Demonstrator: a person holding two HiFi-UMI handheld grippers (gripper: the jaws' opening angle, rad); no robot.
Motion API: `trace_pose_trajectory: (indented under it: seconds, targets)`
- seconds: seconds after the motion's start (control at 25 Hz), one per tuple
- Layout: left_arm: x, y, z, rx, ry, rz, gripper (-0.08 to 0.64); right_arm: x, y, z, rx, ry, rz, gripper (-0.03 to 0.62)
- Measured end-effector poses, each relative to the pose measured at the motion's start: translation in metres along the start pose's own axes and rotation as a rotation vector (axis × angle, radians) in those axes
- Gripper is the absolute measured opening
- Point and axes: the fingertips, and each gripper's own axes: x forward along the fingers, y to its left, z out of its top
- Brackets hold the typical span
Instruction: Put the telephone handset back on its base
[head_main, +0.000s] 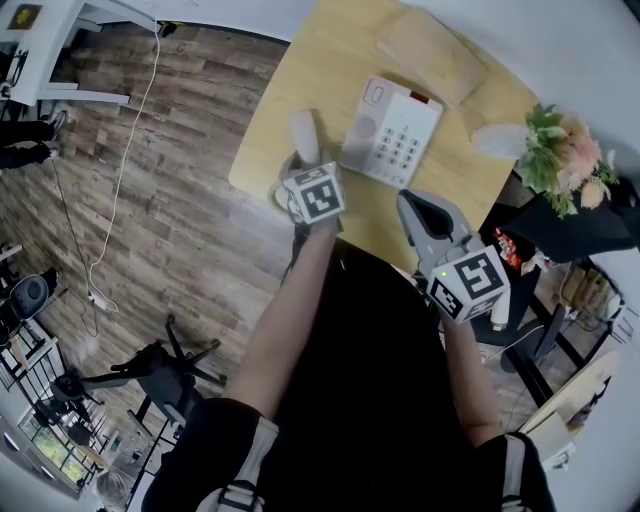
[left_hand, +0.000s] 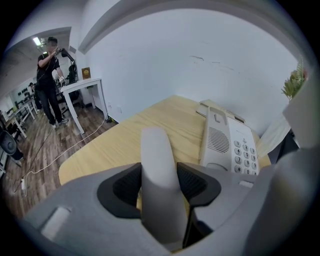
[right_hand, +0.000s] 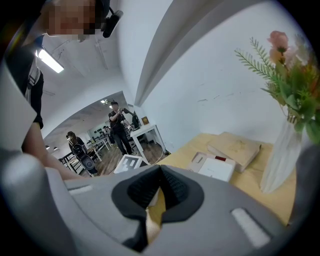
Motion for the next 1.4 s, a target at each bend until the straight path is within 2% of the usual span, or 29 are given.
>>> trace_pose_trajectory:
  seconds: [0.32,0.56,0.96,1.4]
  targets:
    - [-0.005,0.002,-0.008,-0.01,0.034,-0.021,0.229,0.0,0.004,0.0,0.001,-0.015,0.004,0.003]
    - [-0.012,0.01,-0.017,0.001,0.075,-0.002,0.226,-0.002,0.005,0.003,-0.003,-0.025,0.001,0.003]
    - [-0.026,0.013,-0.014,0.02,0.077,-0.033,0.222,-0.004,0.014,0.008,-0.003,-0.051,0.009,0.003]
    - [-0.04,0.008,0.001,0.049,0.039,-0.063,0.221,-0.013,0.02,0.014,-0.018,-0.075,0.006,0.003]
